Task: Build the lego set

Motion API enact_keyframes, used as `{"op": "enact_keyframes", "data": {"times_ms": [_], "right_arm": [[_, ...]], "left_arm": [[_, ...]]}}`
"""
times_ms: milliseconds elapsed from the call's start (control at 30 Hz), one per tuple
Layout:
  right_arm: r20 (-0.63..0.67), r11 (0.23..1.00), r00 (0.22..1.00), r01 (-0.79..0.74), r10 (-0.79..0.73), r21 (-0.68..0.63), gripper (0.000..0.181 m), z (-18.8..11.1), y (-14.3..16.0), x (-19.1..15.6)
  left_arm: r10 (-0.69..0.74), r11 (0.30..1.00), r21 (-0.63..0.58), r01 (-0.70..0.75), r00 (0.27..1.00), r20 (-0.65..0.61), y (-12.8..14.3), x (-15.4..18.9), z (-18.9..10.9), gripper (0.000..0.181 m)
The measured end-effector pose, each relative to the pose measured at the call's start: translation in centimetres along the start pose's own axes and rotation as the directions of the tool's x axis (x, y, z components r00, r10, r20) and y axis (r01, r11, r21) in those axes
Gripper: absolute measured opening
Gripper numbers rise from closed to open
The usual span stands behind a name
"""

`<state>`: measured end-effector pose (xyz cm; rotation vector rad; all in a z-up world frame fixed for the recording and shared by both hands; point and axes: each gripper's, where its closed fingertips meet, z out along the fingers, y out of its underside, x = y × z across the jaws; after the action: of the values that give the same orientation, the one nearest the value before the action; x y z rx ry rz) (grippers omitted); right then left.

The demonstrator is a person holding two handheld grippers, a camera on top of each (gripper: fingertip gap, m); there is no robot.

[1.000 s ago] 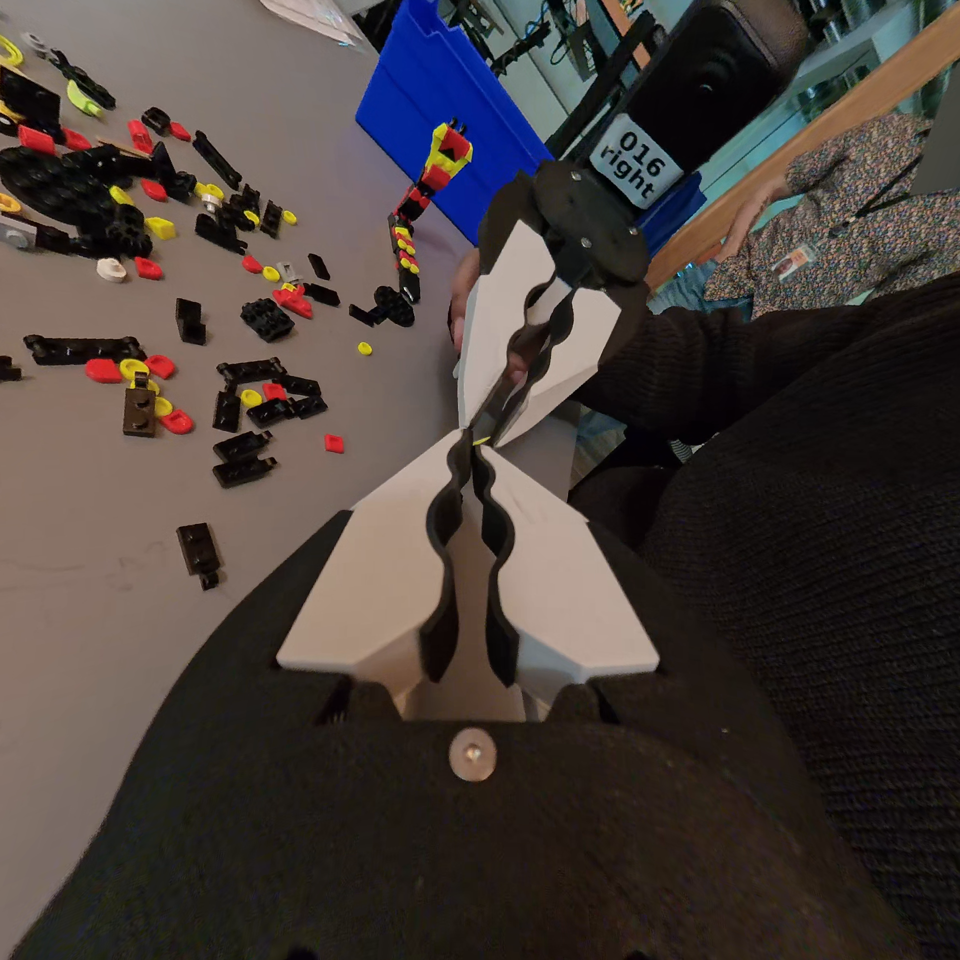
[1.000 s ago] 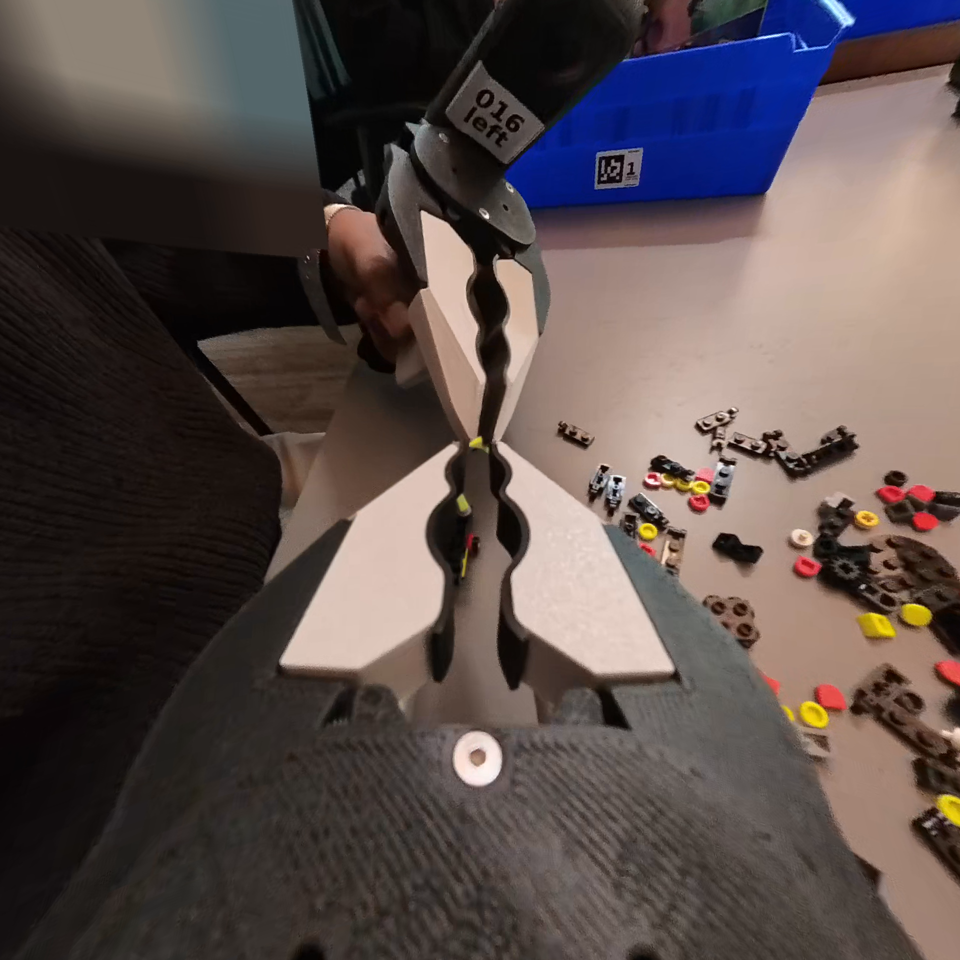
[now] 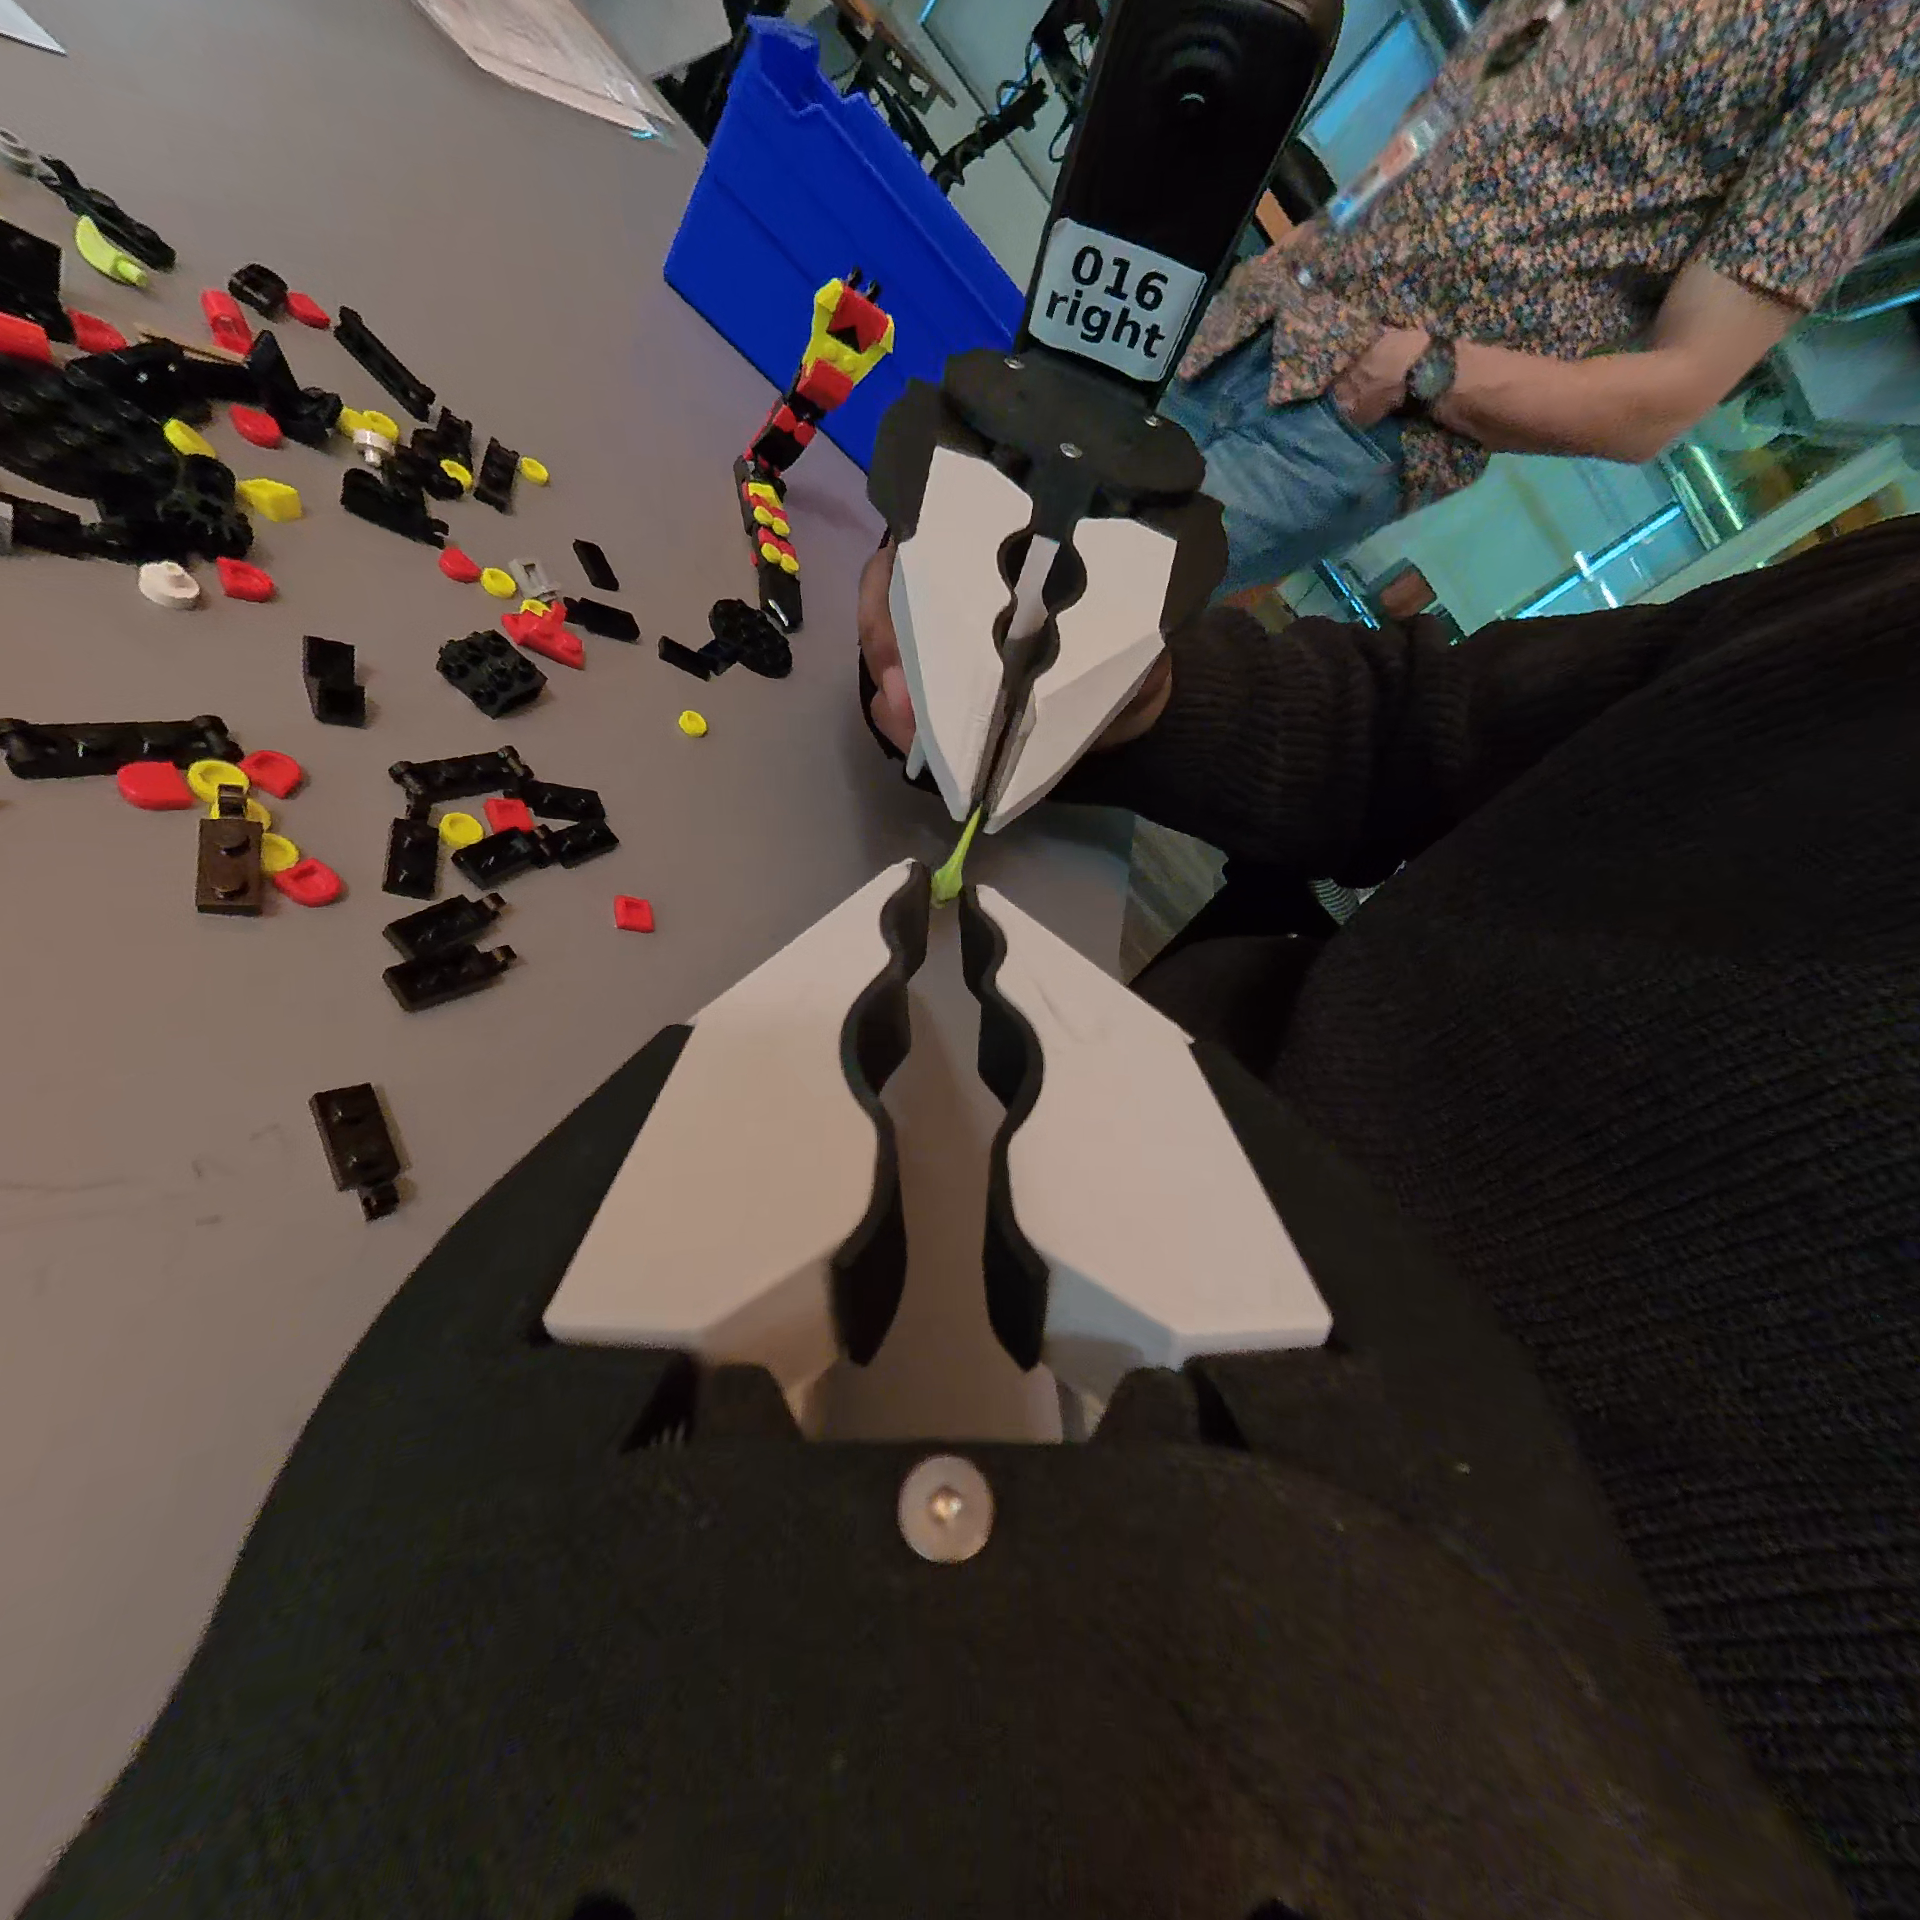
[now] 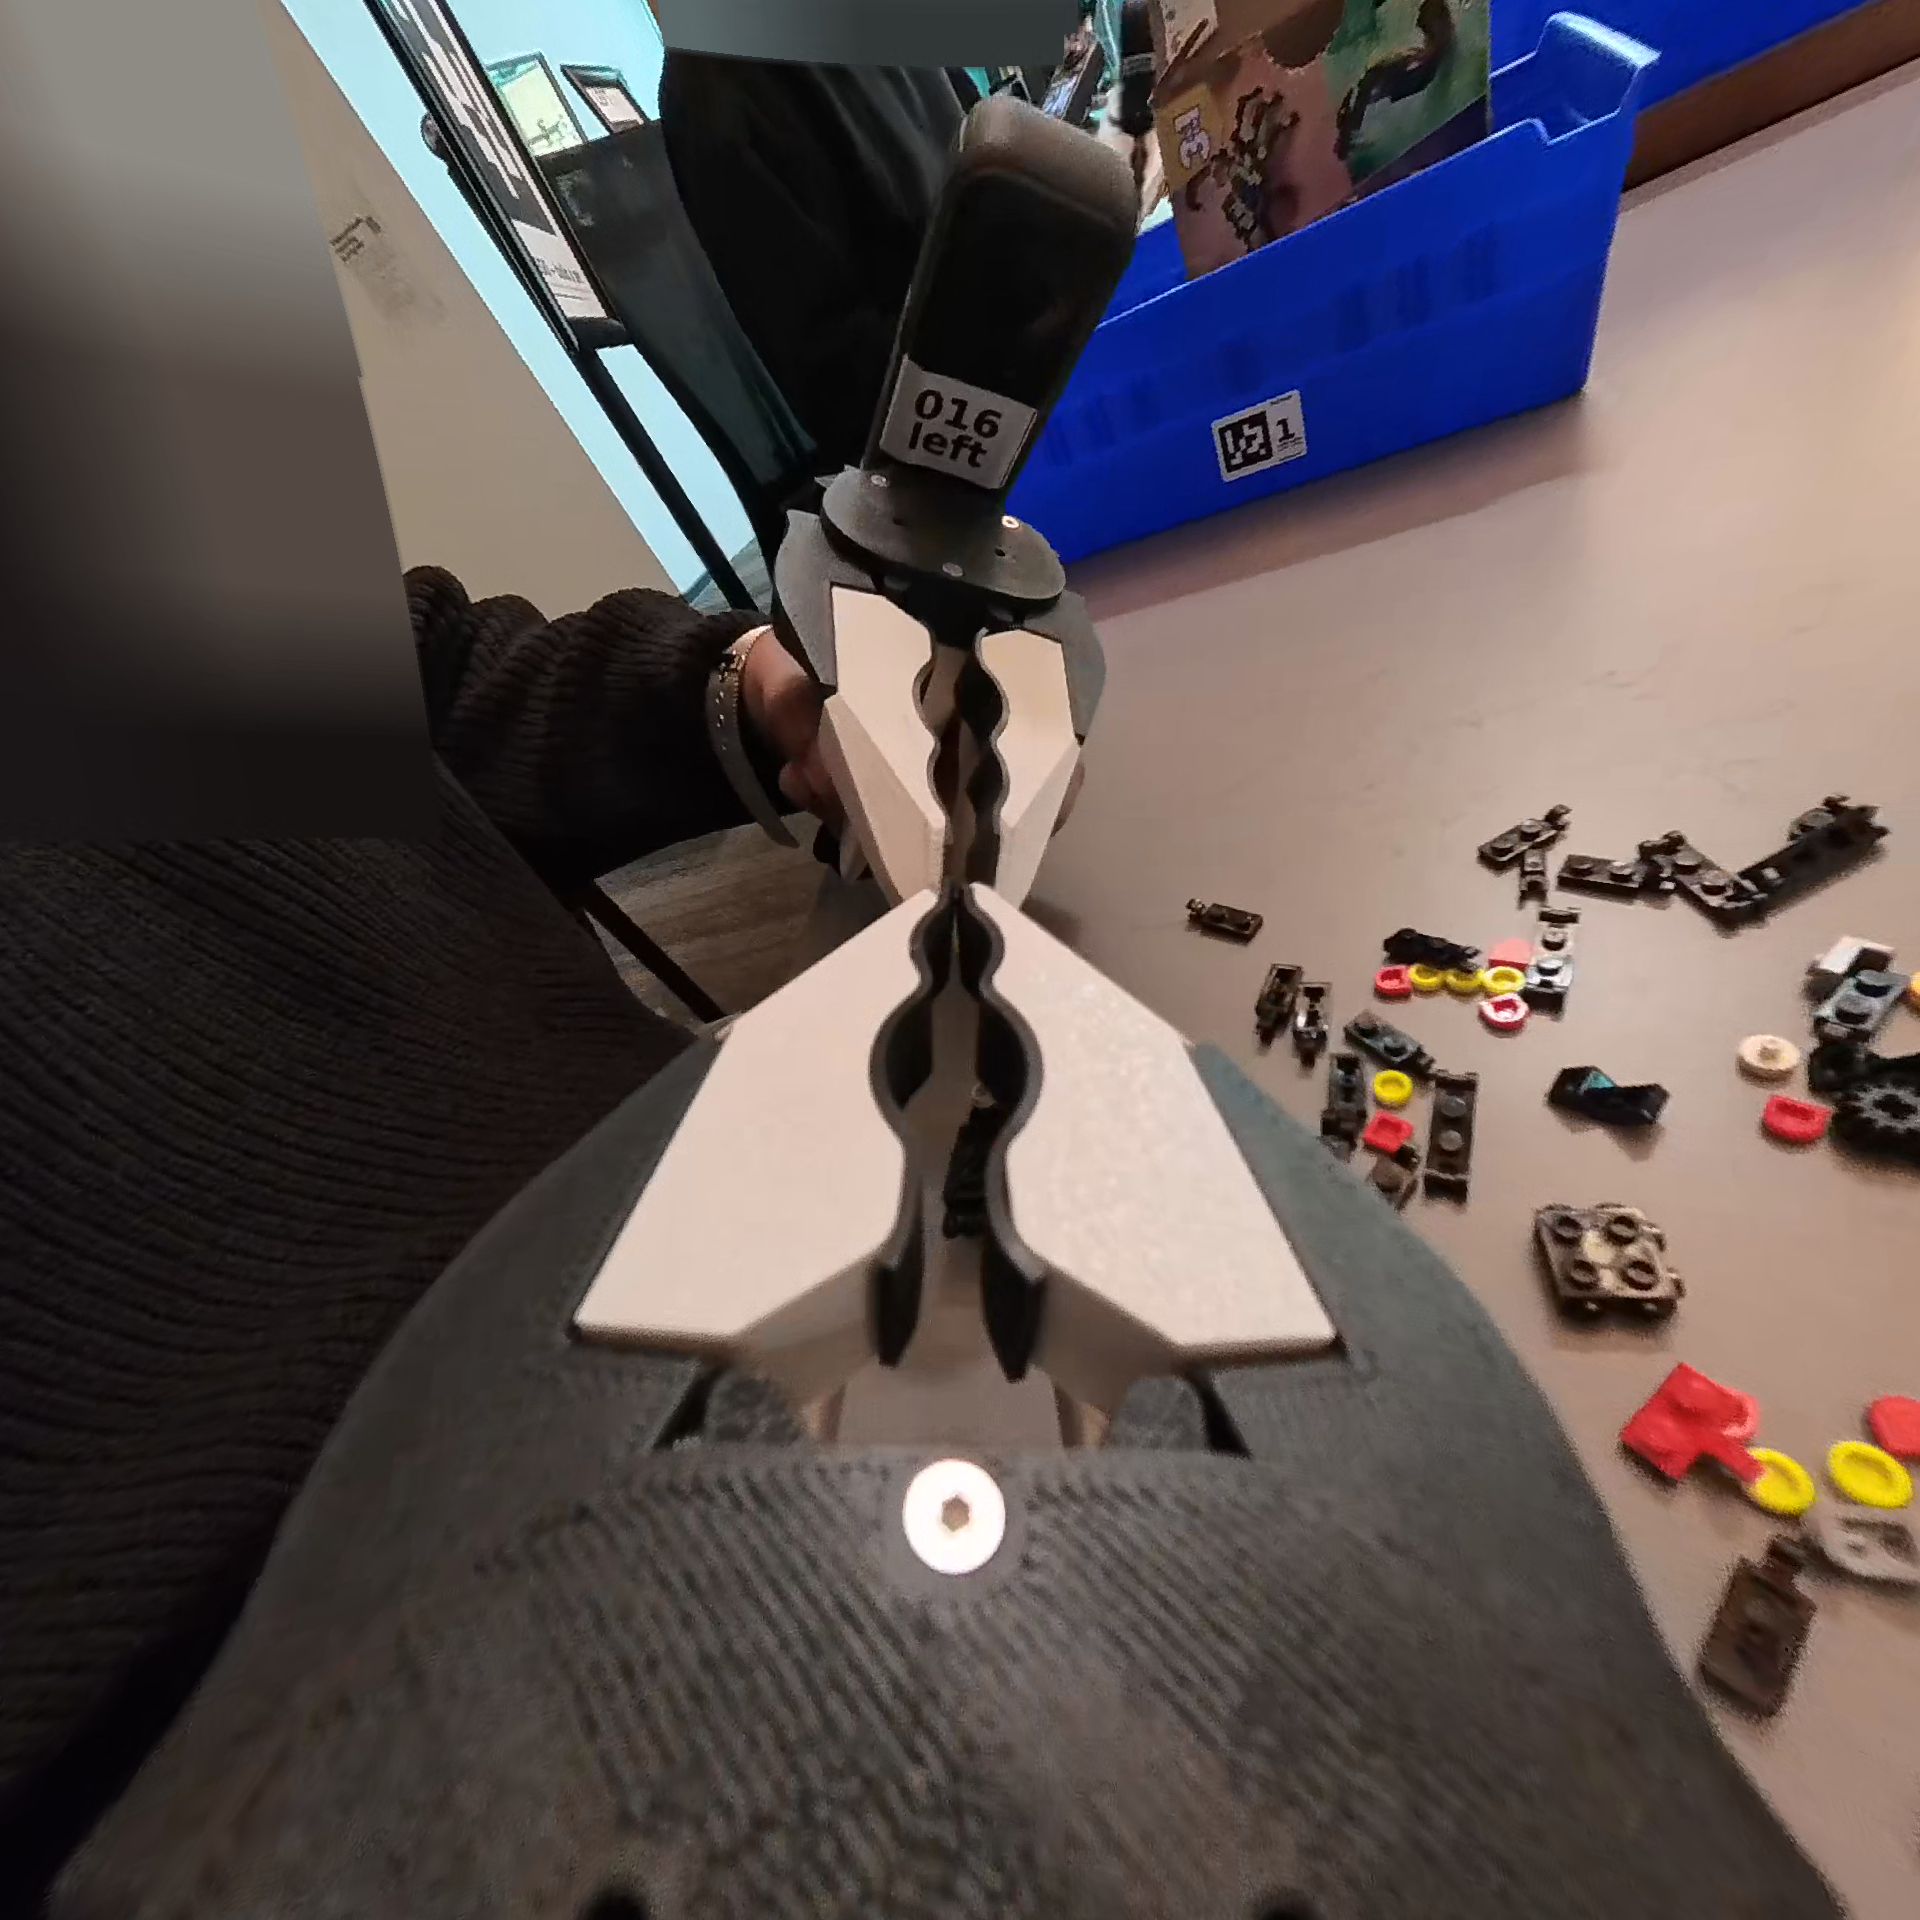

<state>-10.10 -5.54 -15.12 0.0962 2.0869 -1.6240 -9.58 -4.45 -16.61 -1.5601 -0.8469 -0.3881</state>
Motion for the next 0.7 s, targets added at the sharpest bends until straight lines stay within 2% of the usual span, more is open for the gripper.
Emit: {"op": "enact_keyframes", "data": {"times_ms": [567, 700], "right_arm": [[-0.012, 0.998, 1.0, 0.02, -0.021, -0.062, 0.0, -0.1, 1.1, 0.5], [-0.003, 1.0, 1.0, -0.008, 0.008, -0.028, 0.005, -0.1, 0.7, 0.5]], "left_arm": [[0.006, 1.0, 0.016, -0.006, 1.0, 0.021, -0.4, -0.4, -0.4, 0.002], [0.018, 1.0, 0.018, -0.019, 0.999, 0.027, -0.5, -0.3, -0.3, 0.002]]}}
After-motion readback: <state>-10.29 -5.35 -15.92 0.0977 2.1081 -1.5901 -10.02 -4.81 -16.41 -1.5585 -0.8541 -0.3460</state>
